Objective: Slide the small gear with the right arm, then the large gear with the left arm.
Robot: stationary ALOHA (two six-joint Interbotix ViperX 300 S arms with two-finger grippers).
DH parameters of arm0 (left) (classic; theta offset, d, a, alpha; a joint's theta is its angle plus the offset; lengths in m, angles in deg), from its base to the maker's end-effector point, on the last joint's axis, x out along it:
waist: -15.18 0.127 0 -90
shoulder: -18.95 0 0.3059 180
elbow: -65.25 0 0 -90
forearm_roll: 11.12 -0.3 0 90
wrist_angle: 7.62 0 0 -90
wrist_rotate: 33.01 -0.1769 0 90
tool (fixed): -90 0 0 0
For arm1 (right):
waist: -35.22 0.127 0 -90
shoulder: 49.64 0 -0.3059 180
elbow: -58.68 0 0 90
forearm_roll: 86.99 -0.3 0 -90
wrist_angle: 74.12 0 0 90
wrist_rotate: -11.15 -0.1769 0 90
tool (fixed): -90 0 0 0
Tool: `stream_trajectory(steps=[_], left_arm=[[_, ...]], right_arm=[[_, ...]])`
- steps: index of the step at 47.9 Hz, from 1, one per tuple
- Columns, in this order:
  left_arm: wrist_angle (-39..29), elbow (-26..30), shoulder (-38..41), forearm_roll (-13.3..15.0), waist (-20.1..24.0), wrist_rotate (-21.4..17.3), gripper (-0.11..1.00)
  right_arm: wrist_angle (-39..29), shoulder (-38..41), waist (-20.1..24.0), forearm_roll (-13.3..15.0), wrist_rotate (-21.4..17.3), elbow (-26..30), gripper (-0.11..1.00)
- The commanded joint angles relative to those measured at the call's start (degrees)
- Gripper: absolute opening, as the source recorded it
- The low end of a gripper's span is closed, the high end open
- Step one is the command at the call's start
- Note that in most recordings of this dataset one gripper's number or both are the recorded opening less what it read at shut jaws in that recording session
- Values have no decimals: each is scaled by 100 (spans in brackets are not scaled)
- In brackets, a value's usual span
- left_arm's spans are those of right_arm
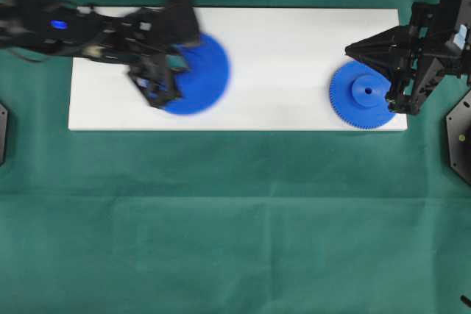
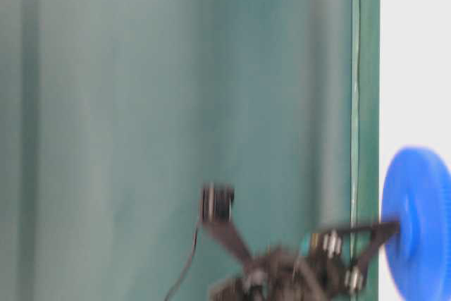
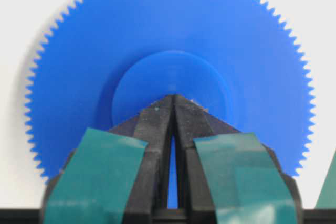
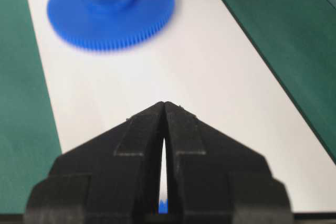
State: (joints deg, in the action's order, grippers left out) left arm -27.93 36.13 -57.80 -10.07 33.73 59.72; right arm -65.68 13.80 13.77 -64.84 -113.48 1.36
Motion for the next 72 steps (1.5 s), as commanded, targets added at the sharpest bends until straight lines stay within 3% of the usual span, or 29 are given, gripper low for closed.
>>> stream_trajectory(steps=[1,17,28,39,72], left_arm=[[-53,-721,-308,-18,211,123,0],[-18,-1969,-1731,-9,343,299,0],[79,-2593,-2654,18,686,501,0],[132,-2716,-3182,18,686,606,0],[237,-2127,-2707,9,580,554,0]], right_arm=[[44,-18,26,-9,-9,44,51],[35,-35,105,-18,-18,26,51],[35,-53,176,-26,-97,18,50],[44,-53,193,-26,-202,9,51],[44,-53,193,-26,-202,18,50]])
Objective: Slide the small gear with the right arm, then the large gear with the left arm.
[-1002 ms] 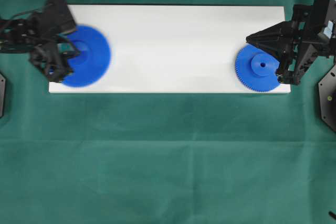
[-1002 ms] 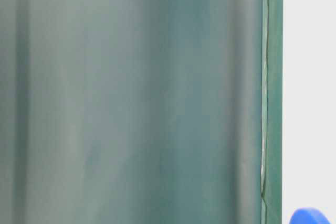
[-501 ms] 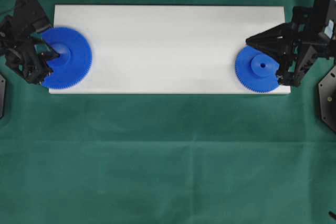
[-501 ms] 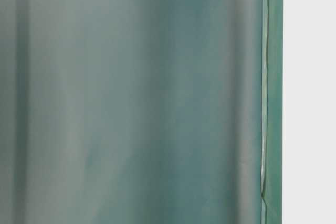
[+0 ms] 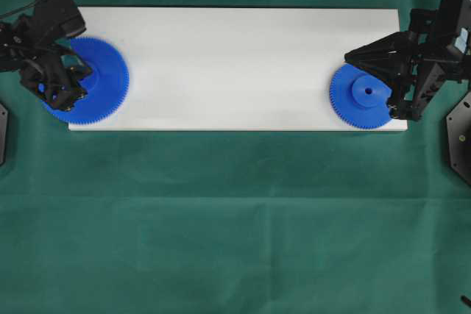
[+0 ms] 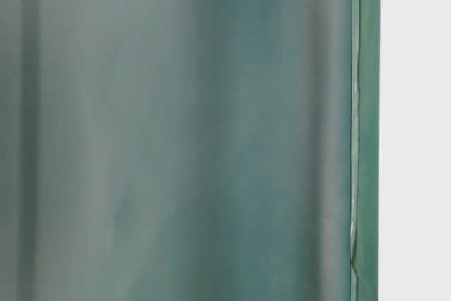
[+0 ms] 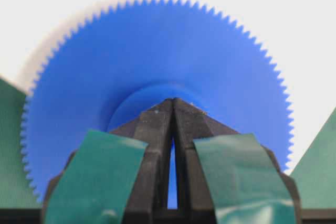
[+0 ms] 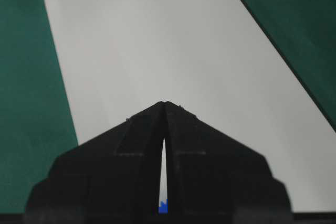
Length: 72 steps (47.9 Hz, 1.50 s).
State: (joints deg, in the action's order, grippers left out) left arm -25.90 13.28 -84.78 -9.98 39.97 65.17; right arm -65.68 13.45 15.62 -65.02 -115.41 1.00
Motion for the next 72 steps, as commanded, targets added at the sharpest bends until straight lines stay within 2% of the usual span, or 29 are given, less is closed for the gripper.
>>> stream_trajectory(steps=[1,18,37,56,72], left_arm=[[35,167,-18,-9,-53,9,0],[-132,334,-167,0,-114,9,0],[-334,721,-606,-9,-563,-9,0],[-237,545,-1239,-9,-650,0,0],[352,167,-1679,-9,-729,0,0]], right_arm=[[44,-18,9,-9,-9,44,50],[35,-18,9,0,-9,53,51],[35,-26,9,-9,-9,53,50],[35,-18,9,-9,-9,62,50],[44,-18,9,0,0,62,51]])
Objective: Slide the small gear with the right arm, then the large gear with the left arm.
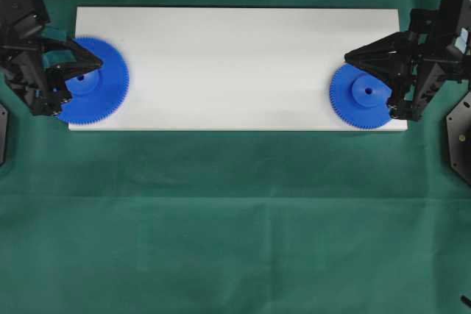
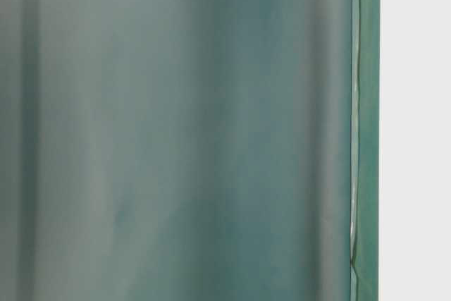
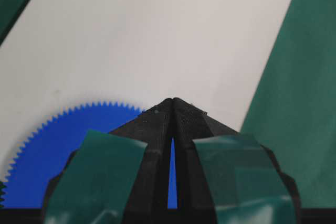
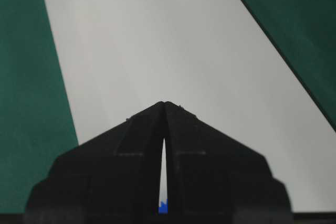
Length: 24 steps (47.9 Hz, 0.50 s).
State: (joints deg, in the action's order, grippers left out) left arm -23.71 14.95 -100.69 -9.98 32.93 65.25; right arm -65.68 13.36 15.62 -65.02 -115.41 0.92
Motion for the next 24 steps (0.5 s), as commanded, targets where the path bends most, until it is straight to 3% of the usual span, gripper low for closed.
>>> stream_trajectory(steps=[1,24], left_arm=[[149,-18,-105,-9,-35,-9,0],[483,-396,-510,-9,-229,0,0]], right_arm=[[35,-9,9,0,0,62,51],[44,-9,9,-9,0,53,51]])
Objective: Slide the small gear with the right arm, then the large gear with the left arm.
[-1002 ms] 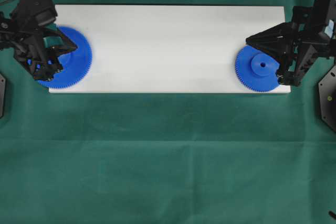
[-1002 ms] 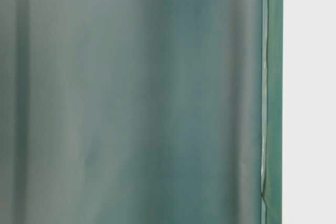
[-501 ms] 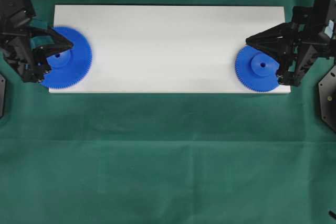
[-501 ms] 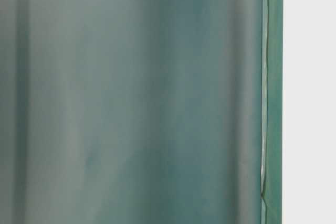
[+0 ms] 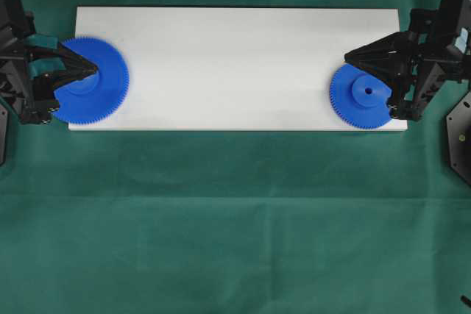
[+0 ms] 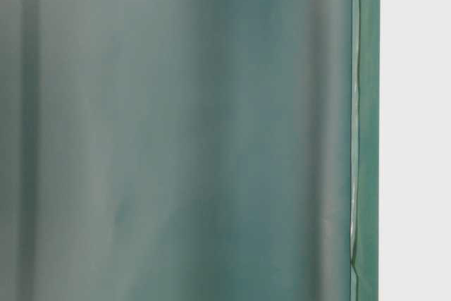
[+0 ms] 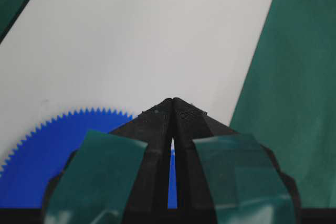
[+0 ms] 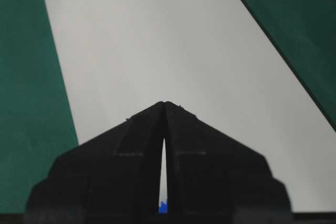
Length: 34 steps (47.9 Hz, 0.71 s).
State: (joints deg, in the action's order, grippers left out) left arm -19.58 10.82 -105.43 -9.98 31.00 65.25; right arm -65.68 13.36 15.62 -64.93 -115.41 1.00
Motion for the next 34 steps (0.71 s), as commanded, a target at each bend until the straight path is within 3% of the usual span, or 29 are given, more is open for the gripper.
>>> stream_trajectory(steps=[1,34], left_arm=[[70,9,-53,-9,-44,0,0],[800,-281,-378,-9,-686,9,0]], right_arm=[[35,-9,9,-18,-9,44,51],[773,-9,18,-9,0,-246,50]])
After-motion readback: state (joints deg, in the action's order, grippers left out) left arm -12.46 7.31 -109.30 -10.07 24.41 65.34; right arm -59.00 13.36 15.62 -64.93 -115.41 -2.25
